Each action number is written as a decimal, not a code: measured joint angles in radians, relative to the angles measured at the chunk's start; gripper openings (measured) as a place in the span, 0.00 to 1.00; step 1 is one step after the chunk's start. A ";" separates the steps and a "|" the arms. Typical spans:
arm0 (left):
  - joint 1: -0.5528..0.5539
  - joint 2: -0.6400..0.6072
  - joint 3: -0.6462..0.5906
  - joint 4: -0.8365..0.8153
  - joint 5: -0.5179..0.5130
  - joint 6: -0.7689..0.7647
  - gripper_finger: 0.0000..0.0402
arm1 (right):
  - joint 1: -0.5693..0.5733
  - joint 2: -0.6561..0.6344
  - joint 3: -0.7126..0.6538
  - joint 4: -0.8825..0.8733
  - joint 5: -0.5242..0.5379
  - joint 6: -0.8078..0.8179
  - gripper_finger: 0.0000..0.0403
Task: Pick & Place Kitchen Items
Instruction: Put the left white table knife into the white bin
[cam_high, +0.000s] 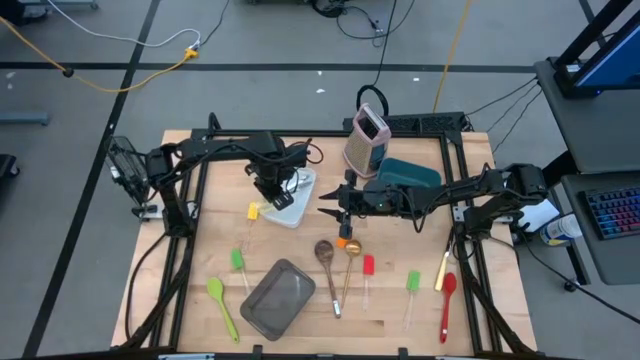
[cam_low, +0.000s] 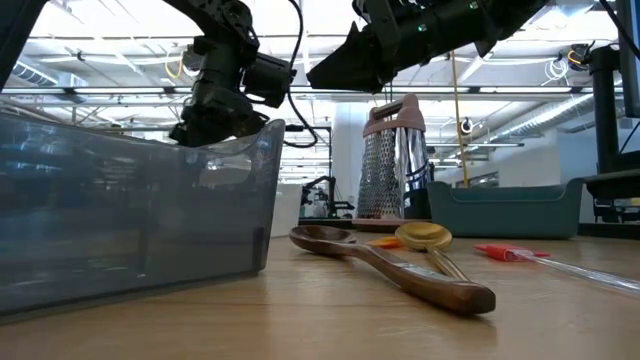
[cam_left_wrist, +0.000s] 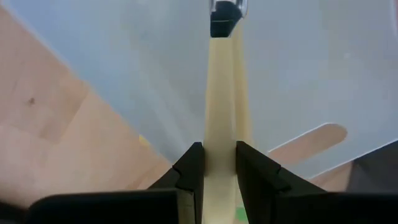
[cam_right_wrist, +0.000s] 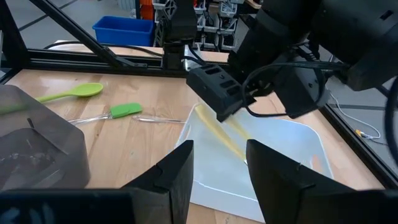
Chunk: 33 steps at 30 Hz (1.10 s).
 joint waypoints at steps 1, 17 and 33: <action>0.000 0.000 0.000 0.008 0.000 0.002 0.18 | 0.000 0.000 0.000 0.000 0.000 0.000 0.35; -0.001 0.000 0.000 0.031 -0.013 0.025 0.22 | 0.000 0.000 0.000 0.000 0.000 0.000 0.35; -0.011 -0.033 0.000 0.030 -0.094 0.047 0.31 | 0.006 -0.001 0.000 -0.044 0.000 0.001 0.35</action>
